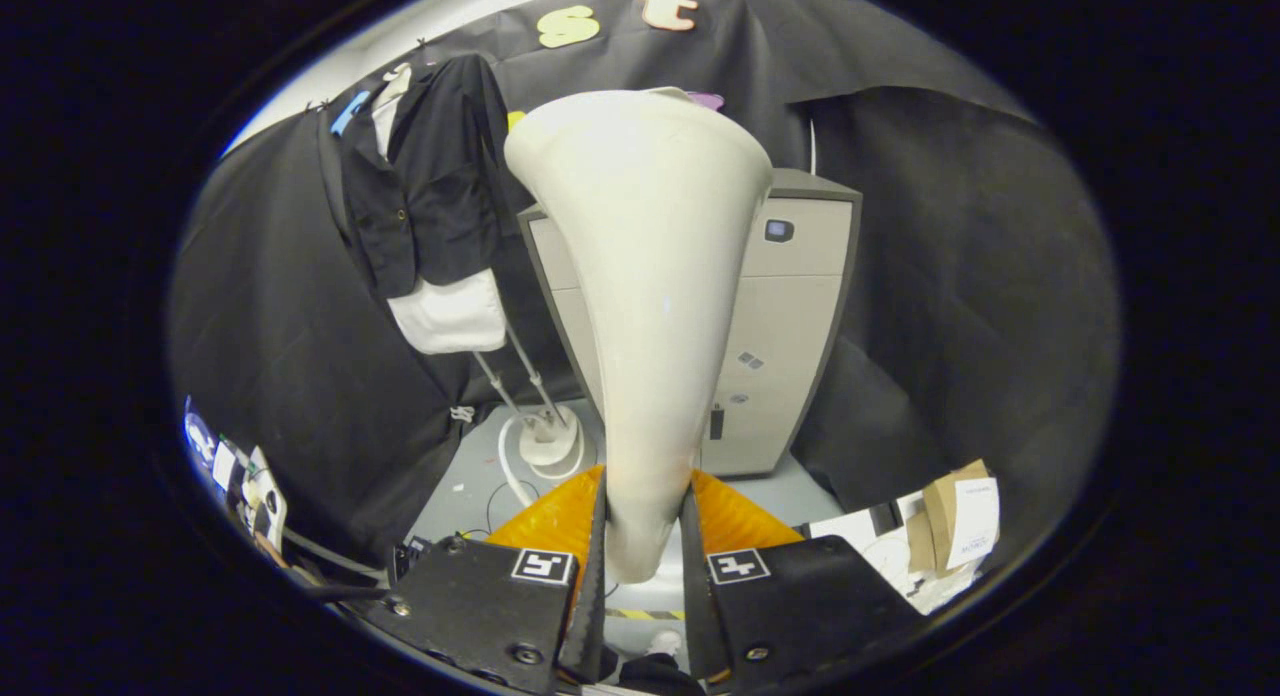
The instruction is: Iron the clothes twice with a garment steamer, once on the left side and once on the right side.
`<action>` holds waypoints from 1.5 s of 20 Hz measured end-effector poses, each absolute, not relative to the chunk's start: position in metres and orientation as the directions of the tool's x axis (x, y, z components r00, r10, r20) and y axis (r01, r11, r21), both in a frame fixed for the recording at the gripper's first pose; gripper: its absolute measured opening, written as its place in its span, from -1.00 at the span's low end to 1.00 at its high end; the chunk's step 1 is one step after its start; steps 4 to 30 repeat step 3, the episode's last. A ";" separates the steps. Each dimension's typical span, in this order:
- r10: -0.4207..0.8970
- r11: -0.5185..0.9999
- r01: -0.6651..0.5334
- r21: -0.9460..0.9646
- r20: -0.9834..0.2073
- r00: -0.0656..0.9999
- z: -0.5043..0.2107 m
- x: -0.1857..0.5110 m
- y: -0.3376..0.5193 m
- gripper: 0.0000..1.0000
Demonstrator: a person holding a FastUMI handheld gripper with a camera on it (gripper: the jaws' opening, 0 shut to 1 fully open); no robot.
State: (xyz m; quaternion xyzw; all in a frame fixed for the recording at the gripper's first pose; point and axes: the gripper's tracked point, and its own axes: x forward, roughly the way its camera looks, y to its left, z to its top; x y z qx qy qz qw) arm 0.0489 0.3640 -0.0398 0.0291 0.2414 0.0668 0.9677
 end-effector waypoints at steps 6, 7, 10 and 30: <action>0.133 0.989 -0.091 0.112 -0.465 0.875 -0.048 0.038 0.354 -0.29; 0.133 0.989 -0.091 0.112 -0.465 0.875 -0.048 0.038 0.354 -0.29; 0.133 0.989 -0.091 0.112 -0.465 0.875 -0.048 0.038 0.354 -0.29; 0.133 0.989 -0.091 0.112 -0.465 0.875 -0.048 0.038 0.354 -0.29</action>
